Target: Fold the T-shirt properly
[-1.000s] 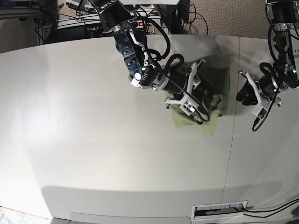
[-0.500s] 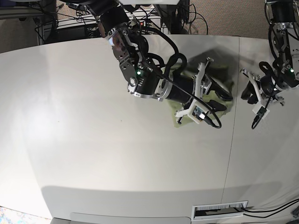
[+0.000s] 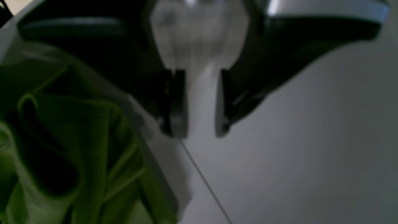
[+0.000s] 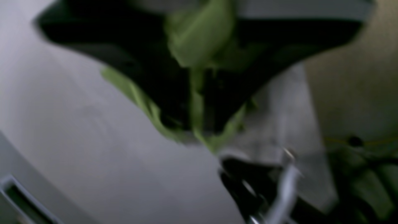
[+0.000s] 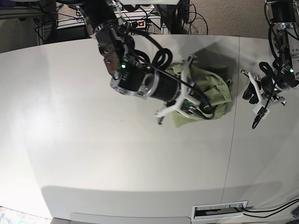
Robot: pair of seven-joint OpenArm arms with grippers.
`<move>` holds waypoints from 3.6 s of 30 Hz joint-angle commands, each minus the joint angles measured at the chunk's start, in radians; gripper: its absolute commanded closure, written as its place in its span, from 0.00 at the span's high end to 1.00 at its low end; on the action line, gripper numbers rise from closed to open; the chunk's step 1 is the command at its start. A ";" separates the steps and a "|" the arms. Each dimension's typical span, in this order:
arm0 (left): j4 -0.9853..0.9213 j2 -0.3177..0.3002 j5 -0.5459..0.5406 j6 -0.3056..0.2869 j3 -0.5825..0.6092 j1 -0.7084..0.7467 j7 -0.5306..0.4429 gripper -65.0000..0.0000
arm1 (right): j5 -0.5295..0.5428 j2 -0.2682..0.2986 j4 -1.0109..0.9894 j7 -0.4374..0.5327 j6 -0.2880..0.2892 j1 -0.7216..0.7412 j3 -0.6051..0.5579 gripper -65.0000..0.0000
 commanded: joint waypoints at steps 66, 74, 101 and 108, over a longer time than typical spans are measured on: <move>0.015 -0.019 -0.049 0.001 -0.008 -0.009 -0.068 0.27 | -0.323 0.031 -0.143 0.286 0.000 -0.157 -0.167 0.09; 0.015 -0.019 -0.048 0.002 -0.008 -0.009 -0.068 0.27 | -0.322 -0.031 -0.197 0.345 0.002 -0.145 -0.167 0.09; 0.161 -0.042 0.170 0.312 -0.009 0.000 0.026 0.11 | -0.218 -0.072 -0.189 0.312 0.000 0.034 -0.224 0.09; 0.228 -0.041 0.170 0.353 -0.009 0.074 0.022 0.10 | -0.137 -0.126 -0.189 0.309 0.000 0.090 -0.124 0.09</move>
